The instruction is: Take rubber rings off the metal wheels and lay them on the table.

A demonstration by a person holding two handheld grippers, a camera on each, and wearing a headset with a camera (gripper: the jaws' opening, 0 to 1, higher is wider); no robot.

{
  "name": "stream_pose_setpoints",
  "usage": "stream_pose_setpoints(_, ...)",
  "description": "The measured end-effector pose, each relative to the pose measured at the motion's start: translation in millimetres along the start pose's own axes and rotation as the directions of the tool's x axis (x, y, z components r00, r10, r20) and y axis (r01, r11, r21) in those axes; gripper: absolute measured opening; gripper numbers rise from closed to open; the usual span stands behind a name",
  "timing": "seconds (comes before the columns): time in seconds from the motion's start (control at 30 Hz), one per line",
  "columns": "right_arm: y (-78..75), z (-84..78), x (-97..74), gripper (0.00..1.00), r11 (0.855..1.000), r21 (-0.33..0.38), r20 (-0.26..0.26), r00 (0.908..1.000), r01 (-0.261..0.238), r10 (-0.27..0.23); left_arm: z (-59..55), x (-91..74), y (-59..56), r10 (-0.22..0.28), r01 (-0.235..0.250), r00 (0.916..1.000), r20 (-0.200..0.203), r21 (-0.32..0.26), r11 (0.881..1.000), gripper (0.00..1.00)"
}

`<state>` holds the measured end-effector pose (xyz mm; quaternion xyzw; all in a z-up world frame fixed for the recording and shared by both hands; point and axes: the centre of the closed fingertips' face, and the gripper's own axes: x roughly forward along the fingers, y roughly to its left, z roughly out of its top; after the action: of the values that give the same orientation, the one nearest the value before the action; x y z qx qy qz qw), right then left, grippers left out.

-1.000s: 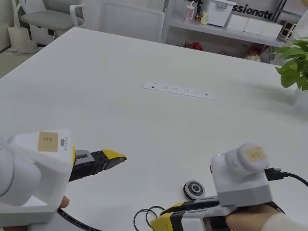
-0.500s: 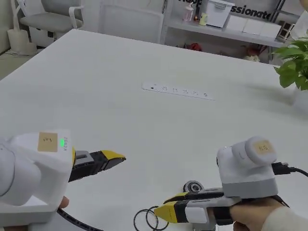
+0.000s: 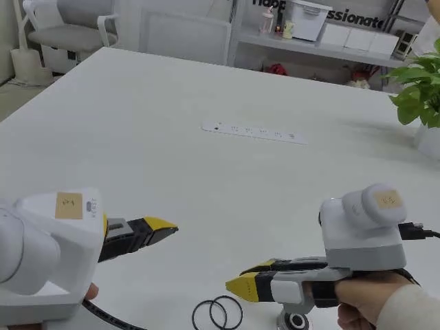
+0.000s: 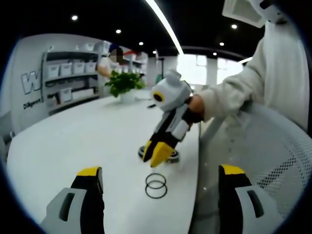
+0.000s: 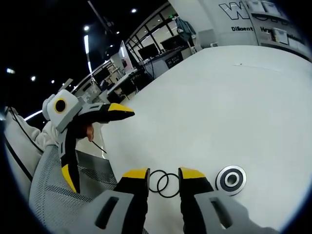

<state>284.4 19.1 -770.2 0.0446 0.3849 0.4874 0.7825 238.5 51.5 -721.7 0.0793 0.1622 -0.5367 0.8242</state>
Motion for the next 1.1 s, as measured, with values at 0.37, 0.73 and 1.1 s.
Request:
stream_pose_setpoints(0.37,-0.8,12.5,-6.1,0.21,1.000,-0.006,0.045,0.9990,0.006,-0.005,-2.2,0.0,1.2,0.006,-0.006,0.9999,-0.008,-0.008,1.000,1.00)
stream_pose_setpoints(0.73,-1.3,28.4,-14.7,0.22,1.000,-0.012,0.103,0.9946,0.008,-0.007,-6.1,0.1,2.9,0.013,-0.013,0.9997,-0.022,-0.020,1.000,1.00)
stream_pose_setpoints(1.1,-8.2,51.0,-34.1,0.23,0.999,-0.016,0.202,0.9788,0.038,-0.034,-6.9,1.6,-0.7,0.004,-0.005,0.9995,-0.031,-0.018,1.000,1.00)
